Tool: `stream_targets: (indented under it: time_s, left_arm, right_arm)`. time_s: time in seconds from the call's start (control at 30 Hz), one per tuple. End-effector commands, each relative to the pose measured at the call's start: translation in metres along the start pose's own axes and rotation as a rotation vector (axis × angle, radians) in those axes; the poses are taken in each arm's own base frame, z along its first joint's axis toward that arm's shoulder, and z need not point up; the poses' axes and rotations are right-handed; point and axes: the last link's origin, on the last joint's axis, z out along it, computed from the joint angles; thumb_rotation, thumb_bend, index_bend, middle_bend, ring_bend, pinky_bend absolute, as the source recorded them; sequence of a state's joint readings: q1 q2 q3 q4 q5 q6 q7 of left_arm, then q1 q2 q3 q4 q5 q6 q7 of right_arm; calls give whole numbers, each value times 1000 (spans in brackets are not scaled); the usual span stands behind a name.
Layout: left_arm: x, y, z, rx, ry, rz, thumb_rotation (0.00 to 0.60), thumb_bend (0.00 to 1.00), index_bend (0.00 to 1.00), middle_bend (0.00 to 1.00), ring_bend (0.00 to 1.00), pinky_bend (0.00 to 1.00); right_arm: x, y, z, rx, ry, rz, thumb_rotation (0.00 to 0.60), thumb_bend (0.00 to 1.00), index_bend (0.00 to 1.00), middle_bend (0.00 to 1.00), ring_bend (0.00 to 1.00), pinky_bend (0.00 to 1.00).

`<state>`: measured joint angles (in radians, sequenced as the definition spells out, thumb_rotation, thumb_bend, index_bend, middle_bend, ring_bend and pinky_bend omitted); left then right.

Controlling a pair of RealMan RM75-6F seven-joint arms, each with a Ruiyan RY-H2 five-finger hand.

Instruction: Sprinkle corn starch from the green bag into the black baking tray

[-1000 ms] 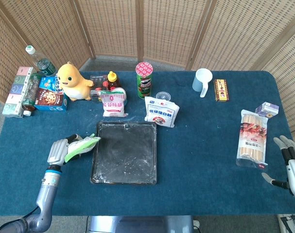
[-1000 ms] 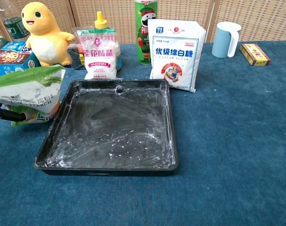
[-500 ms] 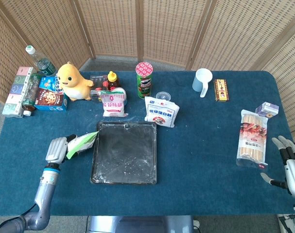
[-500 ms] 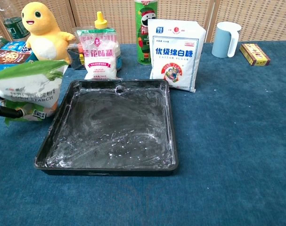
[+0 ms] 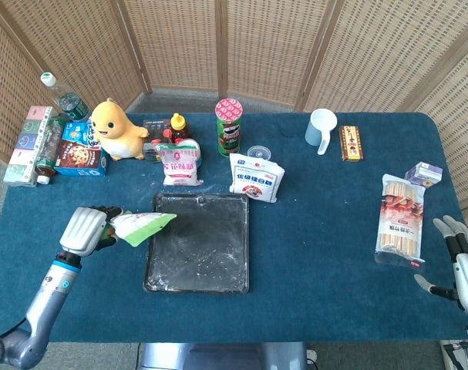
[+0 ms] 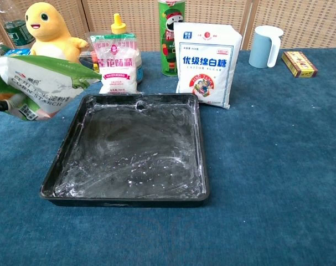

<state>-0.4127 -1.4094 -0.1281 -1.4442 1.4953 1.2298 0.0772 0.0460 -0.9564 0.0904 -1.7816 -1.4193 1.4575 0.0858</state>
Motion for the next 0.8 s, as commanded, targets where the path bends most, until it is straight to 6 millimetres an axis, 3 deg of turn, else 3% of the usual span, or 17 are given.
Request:
stream_targets:
  time_s: [0.03,0.43,0.8]
  left_arm:
    - [17,9,5,-56,19,101,600,466,606,598,601,619]
    - [48,40,24,-215,33,556,600,474,625,613,602,619]
    - [55,57,29,-286,27,818,600,475,635,624,603,619]
  right_arm:
    - [0,0,0,0,-1,0,600,52,85,0,0,0]
    - [-1,0,1,1,-3,-4,600,53,85,0,0,0]
    - [3,1,0,2,8,7,600,52,86,0,0,0]
